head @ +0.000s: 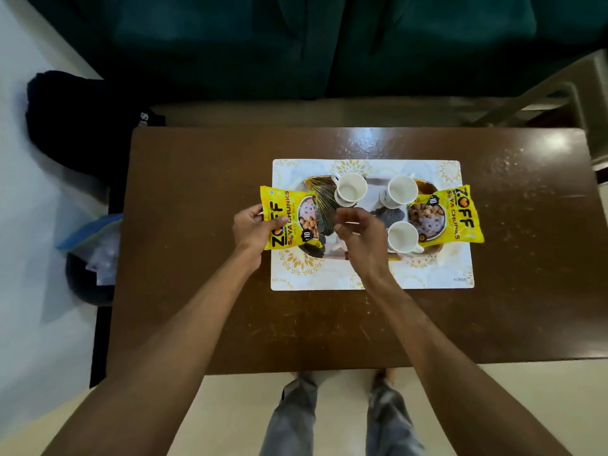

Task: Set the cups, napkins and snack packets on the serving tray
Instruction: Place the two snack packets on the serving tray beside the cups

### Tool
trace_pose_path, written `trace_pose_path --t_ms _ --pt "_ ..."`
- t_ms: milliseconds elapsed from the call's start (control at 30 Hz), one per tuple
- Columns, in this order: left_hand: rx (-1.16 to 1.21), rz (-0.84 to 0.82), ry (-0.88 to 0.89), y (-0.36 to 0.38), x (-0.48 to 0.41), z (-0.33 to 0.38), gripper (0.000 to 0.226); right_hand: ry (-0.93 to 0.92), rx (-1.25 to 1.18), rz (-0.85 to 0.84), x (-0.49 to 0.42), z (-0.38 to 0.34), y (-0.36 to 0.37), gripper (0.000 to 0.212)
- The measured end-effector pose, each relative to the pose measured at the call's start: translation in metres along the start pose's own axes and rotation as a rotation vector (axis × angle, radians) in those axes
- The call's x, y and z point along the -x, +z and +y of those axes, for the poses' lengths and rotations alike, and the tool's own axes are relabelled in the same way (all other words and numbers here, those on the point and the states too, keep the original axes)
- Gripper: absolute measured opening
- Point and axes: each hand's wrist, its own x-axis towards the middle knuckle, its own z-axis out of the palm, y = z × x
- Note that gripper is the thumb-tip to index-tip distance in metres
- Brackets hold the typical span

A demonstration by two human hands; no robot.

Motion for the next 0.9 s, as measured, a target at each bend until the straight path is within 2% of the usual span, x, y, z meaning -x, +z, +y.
trace_pose_path --t_ms 267,433,733,900 --pt "-0.093 0.076 0.133 0.020 -0.002 -0.011 0.025 -0.034 0.032 0.008 0.001 0.005 -0.012 0.021" --pt "-0.183 0.153 0.149 0.027 0.002 -0.016 0.022 -0.049 0.055 0.063 0.000 0.006 -0.027 0.023" --pt "-0.196 0.228 0.191 0.037 0.012 -0.024 0.020 -0.045 0.039 0.159 0.004 0.027 -0.062 0.018" --pt "-0.210 0.256 0.177 0.041 0.011 -0.023 0.021 -0.034 0.048 0.151 0.004 0.037 -0.074 0.021"
